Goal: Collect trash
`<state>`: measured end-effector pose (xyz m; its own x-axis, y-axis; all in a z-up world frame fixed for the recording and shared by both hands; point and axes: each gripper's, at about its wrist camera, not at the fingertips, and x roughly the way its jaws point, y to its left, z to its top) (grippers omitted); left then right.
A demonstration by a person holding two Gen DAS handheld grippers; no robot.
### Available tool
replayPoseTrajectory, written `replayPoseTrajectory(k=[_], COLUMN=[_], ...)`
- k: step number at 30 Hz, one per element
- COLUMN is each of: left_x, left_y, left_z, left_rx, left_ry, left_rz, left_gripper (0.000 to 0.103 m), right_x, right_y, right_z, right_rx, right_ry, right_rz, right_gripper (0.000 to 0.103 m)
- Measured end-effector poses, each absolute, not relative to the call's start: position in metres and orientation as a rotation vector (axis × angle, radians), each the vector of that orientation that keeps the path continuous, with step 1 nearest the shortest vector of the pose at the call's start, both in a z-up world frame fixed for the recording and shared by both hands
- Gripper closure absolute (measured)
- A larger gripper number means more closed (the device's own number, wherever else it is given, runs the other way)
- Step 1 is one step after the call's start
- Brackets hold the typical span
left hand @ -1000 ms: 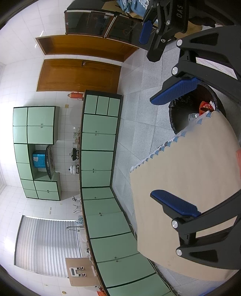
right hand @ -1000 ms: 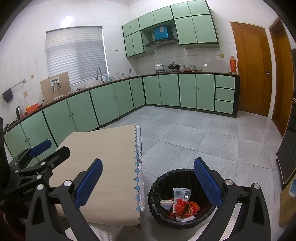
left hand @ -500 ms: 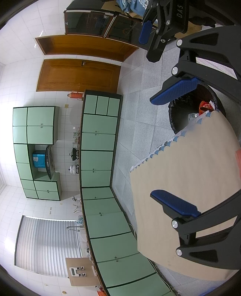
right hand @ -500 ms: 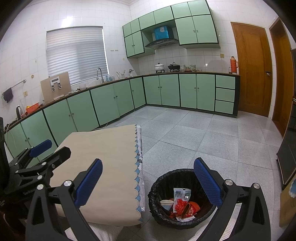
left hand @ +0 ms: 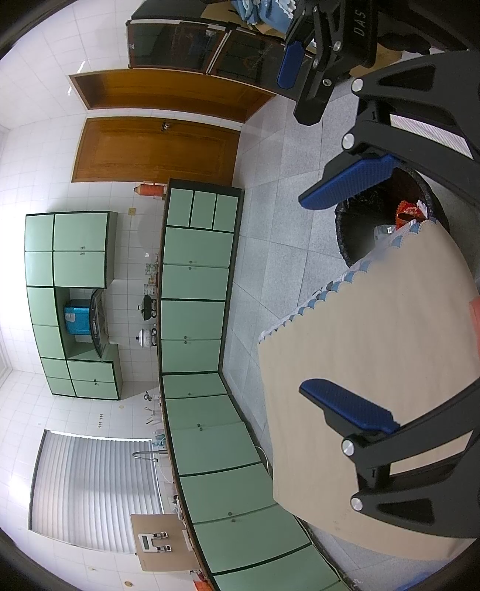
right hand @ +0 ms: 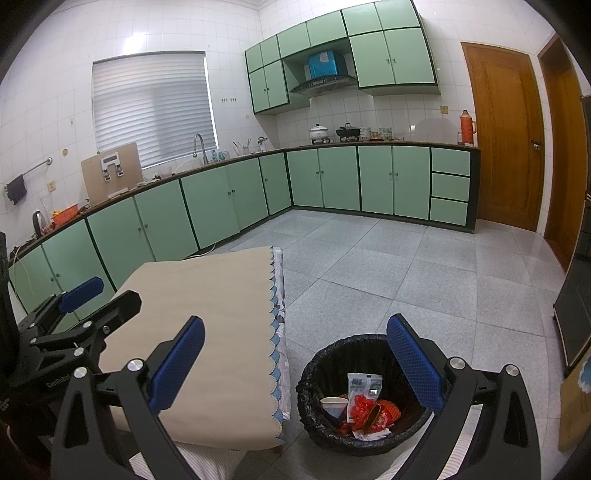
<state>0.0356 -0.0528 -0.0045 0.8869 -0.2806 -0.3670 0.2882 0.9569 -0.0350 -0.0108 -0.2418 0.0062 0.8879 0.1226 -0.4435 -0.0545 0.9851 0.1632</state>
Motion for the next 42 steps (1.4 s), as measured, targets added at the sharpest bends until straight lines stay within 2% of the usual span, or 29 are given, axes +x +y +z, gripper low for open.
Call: replayPoseTrajectory(k=[42], left_x=[0.0375], left_y=[-0.0525], left_z=[-0.0076], left_rx=[0.019], left_ry=[0.387], left_rz=[-0.3], left_gripper=[0.013], right_x=[-0.0103], right_y=[-0.2449], right_z=[0.0019], right_rx=[0.151], right_ry=[0.475], right_rz=[0.096], right_gripper=[0.006])
